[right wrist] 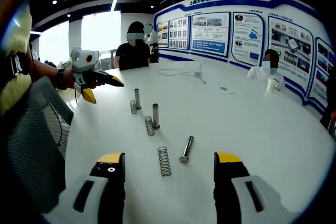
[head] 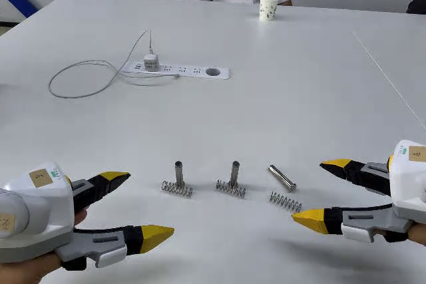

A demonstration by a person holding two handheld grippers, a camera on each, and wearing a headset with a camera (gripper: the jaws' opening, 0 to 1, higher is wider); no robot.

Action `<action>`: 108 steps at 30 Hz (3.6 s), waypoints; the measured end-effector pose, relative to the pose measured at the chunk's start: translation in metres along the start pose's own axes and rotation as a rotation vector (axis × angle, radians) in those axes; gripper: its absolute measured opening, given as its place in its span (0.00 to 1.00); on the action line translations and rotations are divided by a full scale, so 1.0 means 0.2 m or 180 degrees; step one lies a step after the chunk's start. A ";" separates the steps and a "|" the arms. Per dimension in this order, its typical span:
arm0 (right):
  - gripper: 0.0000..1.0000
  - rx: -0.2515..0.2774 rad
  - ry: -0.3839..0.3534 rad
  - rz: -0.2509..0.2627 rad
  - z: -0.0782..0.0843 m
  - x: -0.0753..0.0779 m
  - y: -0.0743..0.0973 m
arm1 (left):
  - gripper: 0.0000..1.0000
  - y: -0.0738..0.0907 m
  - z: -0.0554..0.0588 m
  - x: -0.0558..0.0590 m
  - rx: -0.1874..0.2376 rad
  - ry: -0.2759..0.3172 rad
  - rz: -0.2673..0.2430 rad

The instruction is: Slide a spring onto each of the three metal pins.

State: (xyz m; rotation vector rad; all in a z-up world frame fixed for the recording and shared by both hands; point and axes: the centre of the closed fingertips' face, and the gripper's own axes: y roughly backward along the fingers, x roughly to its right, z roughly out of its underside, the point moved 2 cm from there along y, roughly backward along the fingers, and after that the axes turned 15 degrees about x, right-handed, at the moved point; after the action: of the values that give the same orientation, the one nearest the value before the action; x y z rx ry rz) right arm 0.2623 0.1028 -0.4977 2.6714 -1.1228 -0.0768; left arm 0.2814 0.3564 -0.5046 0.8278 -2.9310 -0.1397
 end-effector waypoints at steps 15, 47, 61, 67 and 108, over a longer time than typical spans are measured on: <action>0.69 -0.0080 -0.0013 0.0037 0.01 0.00 0.00 | 0.79 0.00 0.00 0.00 0.0014 0.0022 0.0008; 0.48 -0.0277 -0.0149 0.0223 -0.06 0.06 -0.09 | 0.79 -0.02 -0.01 0.02 0.0049 0.0042 0.0012; 0.31 -0.0506 -0.0150 0.0410 -0.05 0.13 -0.21 | 0.78 -0.01 -0.01 0.02 0.0051 0.0045 -0.0006; 0.28 -0.0640 -0.0124 0.0455 -0.02 0.16 -0.26 | 0.78 0.00 0.00 0.01 0.0046 0.0046 -0.0016; 0.10 -0.1229 -0.0306 0.0549 0.16 0.22 -0.44 | 0.77 0.00 0.02 0.02 0.0005 0.0106 -0.0047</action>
State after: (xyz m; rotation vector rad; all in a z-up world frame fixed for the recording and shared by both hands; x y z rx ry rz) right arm 0.3509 0.1248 -0.5484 2.2444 -1.2202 -0.3560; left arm 0.2779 0.3556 -0.5085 0.8438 -2.8949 -0.1237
